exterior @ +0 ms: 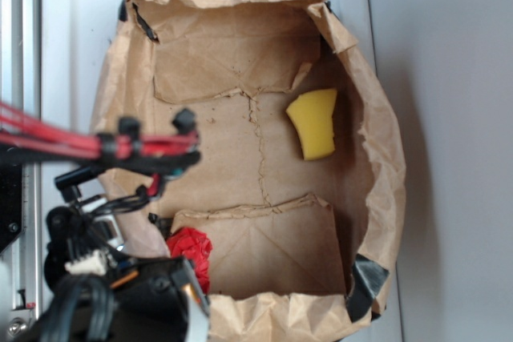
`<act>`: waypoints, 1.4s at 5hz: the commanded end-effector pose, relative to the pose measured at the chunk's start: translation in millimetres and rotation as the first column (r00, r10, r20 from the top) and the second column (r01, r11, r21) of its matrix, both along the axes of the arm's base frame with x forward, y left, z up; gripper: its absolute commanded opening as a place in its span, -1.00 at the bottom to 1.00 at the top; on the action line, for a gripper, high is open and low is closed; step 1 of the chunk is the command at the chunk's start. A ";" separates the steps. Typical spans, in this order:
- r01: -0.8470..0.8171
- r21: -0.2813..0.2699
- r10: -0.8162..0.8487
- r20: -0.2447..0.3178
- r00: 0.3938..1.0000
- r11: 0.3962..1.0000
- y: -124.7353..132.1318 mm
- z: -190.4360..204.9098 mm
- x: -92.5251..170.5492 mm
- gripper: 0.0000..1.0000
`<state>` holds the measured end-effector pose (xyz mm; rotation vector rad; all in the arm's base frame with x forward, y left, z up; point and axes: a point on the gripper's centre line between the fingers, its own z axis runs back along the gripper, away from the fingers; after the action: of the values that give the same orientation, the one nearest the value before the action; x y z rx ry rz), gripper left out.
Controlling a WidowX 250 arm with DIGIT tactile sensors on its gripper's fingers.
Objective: Grab the green sponge.
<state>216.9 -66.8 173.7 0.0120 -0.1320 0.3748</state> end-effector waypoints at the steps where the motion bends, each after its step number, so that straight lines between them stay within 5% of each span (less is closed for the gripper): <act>1: 0.112 -0.088 -0.104 0.090 0.991 0.990 24.8 10.1 39.7 1.00; 4: 0.182 -0.009 -0.178 0.174 0.969 0.983 42.9 -1.9 48.7 1.00; 7: 0.082 -0.067 -0.070 0.164 0.984 0.994 66.9 -0.8 73.0 1.00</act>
<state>278.6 -6.2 156.3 -0.0929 -0.2209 0.3003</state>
